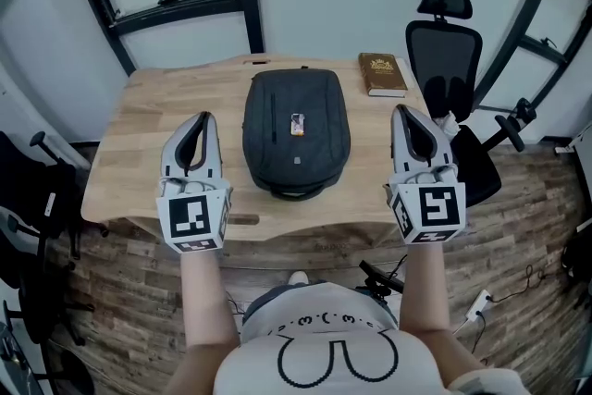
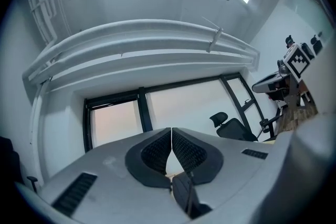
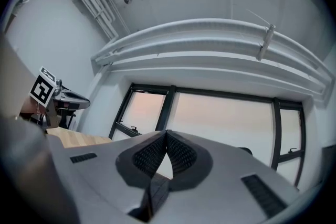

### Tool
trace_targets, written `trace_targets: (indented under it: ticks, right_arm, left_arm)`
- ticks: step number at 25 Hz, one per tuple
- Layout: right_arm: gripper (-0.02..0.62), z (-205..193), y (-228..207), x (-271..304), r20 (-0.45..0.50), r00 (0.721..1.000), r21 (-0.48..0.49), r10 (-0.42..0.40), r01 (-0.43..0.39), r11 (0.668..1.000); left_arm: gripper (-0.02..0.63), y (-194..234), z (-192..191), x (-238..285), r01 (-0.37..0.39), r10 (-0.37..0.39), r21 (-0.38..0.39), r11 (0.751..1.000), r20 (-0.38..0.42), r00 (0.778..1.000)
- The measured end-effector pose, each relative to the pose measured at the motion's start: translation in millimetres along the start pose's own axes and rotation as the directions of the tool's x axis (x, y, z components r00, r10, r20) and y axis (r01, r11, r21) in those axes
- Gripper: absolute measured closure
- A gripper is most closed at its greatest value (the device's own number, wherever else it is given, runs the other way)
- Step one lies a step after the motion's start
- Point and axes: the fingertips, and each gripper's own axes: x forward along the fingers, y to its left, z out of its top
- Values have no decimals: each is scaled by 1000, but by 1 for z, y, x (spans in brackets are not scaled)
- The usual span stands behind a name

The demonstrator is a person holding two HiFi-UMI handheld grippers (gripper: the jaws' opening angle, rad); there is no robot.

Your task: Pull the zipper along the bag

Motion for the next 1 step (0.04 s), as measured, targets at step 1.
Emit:
trace_targets:
  ticks: [1]
  right_arm:
    - [545,1,1,0,5,1000,-7,0,0,1000]
  left_arm:
    - [589,1,0,0,-5,5,8,1000,2,1000]
